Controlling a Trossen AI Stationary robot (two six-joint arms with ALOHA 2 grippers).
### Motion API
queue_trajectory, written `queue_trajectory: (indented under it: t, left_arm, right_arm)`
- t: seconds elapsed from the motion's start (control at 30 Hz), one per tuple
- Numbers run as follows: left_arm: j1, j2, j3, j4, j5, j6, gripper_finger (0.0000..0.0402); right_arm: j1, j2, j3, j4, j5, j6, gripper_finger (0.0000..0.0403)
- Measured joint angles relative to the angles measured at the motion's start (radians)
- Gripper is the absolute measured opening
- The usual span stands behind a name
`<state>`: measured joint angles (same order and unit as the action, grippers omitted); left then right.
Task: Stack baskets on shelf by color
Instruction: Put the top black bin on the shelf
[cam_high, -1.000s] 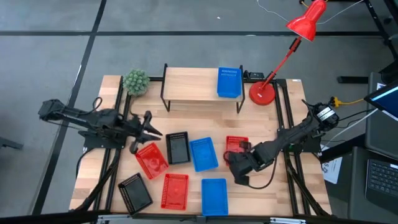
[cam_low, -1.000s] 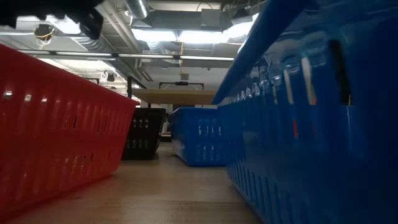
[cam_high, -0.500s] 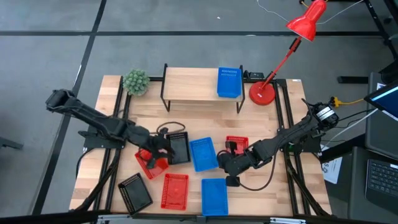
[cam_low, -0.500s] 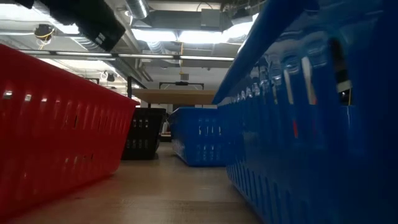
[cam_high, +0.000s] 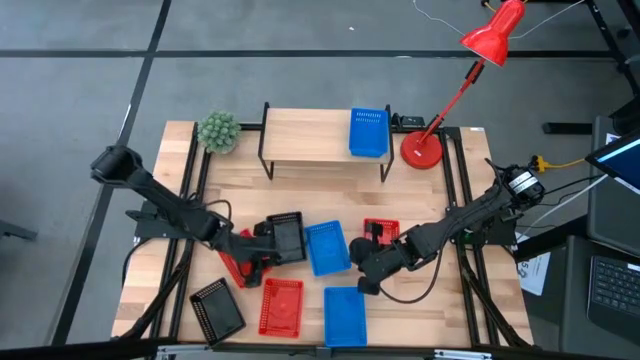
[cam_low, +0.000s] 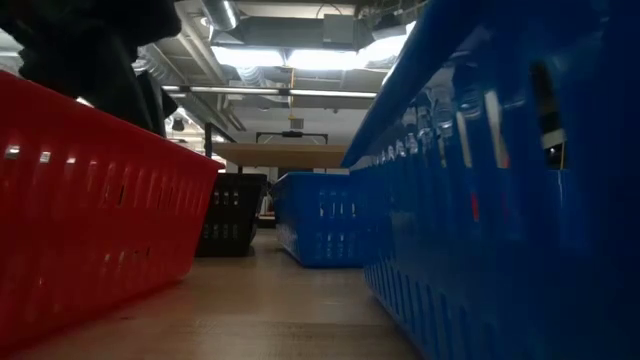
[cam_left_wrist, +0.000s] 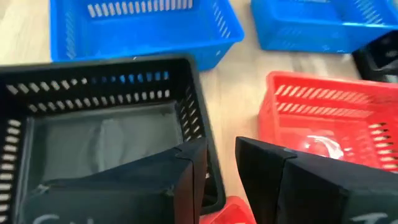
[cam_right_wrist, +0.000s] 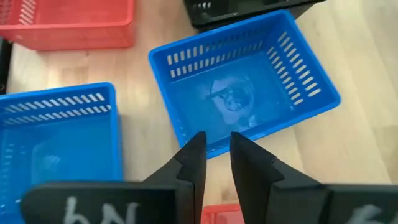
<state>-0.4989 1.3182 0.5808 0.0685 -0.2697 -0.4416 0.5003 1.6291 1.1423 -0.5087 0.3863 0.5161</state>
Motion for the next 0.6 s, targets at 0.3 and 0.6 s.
queue_trajectory:
  t: [0.3,0.6]
  left_arm:
    - [-0.029,0.053,0.000,-0.001,-0.033,-0.055,0.0078]
    - [-0.033,0.070,-0.001,-0.008,-0.059,-0.056,0.0078]
  right_arm:
    - [0.000,0.000,0.000,0.000,0.027,0.008,0.0071]
    - [0.000,0.000,0.000,0.000,0.024,0.032,0.0071]
